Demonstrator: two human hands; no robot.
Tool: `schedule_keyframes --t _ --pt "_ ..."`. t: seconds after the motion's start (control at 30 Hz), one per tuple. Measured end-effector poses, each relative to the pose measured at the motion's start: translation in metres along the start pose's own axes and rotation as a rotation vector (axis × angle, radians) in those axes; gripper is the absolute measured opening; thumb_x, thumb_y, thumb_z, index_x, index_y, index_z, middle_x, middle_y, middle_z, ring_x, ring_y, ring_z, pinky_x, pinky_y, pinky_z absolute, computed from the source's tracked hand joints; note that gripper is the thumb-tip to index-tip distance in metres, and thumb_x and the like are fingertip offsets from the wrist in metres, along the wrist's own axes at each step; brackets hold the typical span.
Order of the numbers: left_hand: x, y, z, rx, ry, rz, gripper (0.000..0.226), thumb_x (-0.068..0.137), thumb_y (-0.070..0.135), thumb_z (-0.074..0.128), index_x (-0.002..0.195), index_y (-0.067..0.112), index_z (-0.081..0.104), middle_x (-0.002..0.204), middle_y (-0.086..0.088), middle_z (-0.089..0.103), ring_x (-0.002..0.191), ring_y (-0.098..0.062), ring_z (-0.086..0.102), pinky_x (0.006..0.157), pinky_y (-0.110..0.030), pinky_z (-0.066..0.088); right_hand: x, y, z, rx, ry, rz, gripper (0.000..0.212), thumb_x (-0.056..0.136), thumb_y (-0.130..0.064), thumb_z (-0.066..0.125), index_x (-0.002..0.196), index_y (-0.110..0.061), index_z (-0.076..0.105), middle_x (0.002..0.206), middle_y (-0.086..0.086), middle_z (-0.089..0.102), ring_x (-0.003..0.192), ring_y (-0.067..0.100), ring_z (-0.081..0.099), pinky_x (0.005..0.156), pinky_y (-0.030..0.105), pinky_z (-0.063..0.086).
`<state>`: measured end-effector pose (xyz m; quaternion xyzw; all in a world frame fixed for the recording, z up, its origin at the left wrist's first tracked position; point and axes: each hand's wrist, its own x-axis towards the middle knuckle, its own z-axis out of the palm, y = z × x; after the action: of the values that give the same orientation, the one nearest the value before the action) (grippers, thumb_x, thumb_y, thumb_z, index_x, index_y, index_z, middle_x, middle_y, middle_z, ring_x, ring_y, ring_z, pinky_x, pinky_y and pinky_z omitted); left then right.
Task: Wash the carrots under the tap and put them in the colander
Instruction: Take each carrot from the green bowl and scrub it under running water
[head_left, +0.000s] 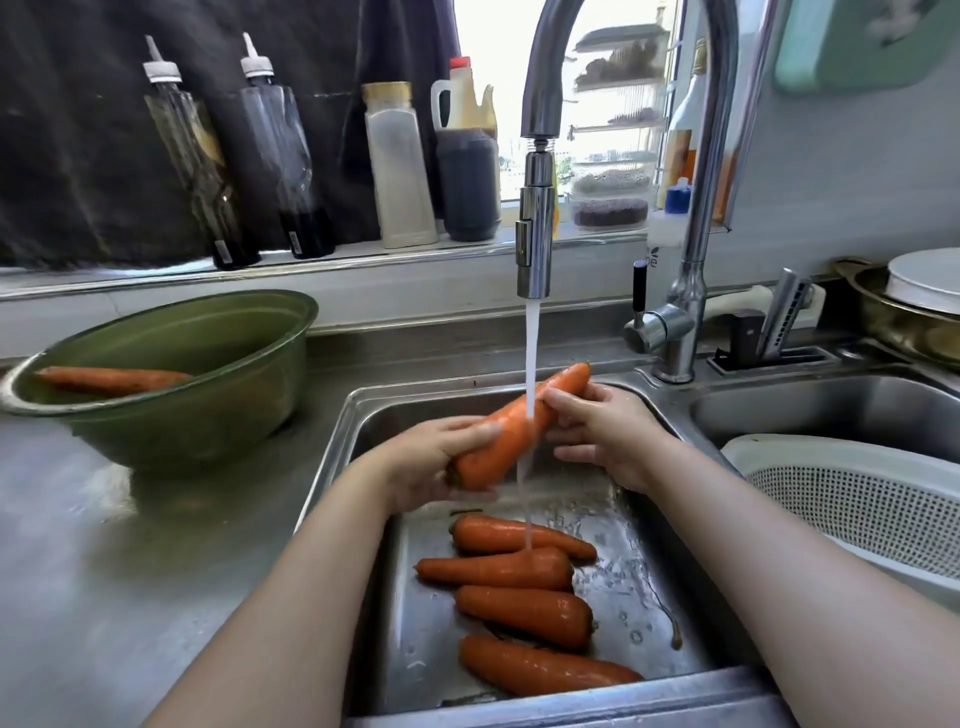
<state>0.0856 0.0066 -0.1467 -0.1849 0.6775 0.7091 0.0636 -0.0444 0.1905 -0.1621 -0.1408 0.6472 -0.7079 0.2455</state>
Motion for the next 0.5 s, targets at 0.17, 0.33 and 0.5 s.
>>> schedule_keyframes --t 0.17,0.33,0.5 --pt "0.004 -0.011 0.006 0.230 -0.222 -0.113 0.060 0.085 0.034 0.081 0.135 0.008 0.059 0.125 -0.017 0.072 0.118 -0.034 0.069 0.100 -0.047 0.056 -0.004 0.015 0.017 0.004 -0.168 0.128 0.029 0.098 -0.022 0.069 0.125 -0.014 0.067 0.115 0.012 0.076 0.101 0.028 0.074 0.080 0.045 0.060" --pt "0.006 -0.014 0.004 0.205 -0.269 -0.169 0.061 0.090 0.031 0.073 0.142 0.004 0.052 0.129 -0.020 0.069 0.116 -0.031 0.070 0.093 -0.043 0.059 -0.005 0.022 0.031 -0.160 -0.116 0.155 0.026 0.103 -0.032 0.063 0.122 -0.015 0.067 0.118 0.014 0.073 0.108 0.036 0.071 0.097 0.057 0.057" --pt "0.007 -0.011 0.005 0.224 -0.283 -0.155 0.062 0.090 0.037 0.071 0.139 0.003 0.054 0.129 -0.020 0.070 0.119 -0.032 0.069 0.101 -0.047 0.056 0.001 0.022 0.034 -0.298 0.076 0.171 0.050 0.105 -0.055 0.046 0.130 -0.016 0.064 0.117 0.014 0.070 0.101 0.035 0.069 0.081 0.044 0.059"
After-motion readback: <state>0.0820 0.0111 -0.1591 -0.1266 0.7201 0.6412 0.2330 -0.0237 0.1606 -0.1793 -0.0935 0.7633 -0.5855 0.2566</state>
